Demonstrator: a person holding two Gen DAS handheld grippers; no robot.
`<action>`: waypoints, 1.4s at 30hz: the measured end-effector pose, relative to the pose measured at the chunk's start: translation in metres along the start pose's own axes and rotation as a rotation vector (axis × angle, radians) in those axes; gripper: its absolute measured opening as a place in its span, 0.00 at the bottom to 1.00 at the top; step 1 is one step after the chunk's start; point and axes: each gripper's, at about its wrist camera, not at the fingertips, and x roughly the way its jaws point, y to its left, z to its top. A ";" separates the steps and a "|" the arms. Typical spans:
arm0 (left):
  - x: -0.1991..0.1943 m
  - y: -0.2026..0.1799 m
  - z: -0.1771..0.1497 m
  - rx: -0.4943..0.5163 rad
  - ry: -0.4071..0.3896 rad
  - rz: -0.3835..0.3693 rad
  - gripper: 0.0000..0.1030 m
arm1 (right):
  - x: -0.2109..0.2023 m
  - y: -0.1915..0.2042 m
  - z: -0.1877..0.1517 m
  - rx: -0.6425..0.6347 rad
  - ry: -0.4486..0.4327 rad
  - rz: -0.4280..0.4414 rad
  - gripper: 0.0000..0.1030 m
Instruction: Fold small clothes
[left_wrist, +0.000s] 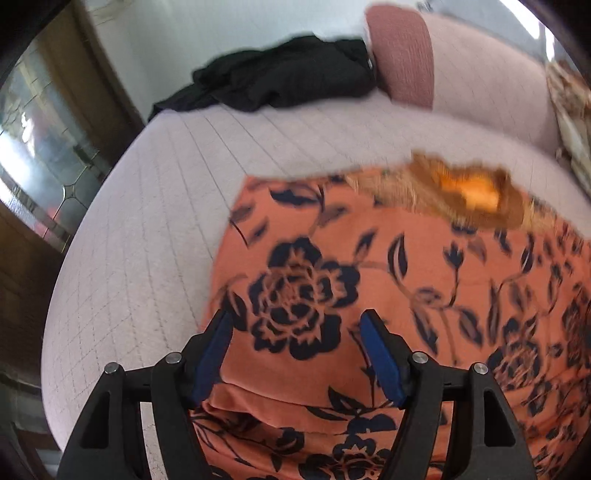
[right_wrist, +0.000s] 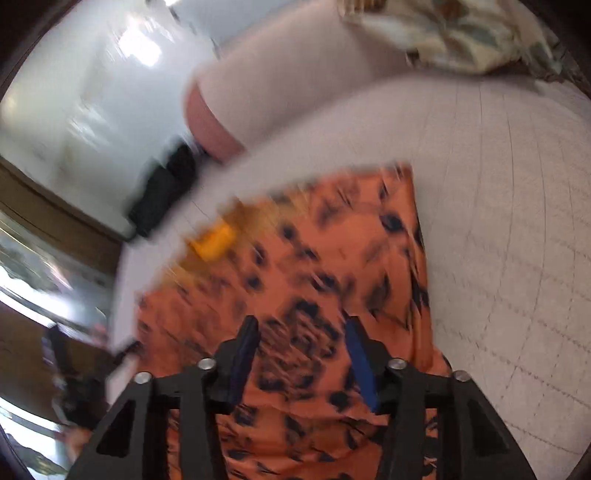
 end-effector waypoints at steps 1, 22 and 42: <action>0.005 -0.003 -0.002 0.009 0.018 0.004 0.70 | 0.013 -0.006 -0.002 0.014 0.051 -0.044 0.31; -0.032 -0.042 -0.009 0.090 -0.107 -0.099 0.82 | -0.009 0.039 -0.001 -0.133 -0.082 0.039 0.43; -0.013 -0.057 -0.013 0.115 -0.103 -0.047 0.93 | -0.001 0.019 0.012 -0.109 -0.175 -0.238 0.45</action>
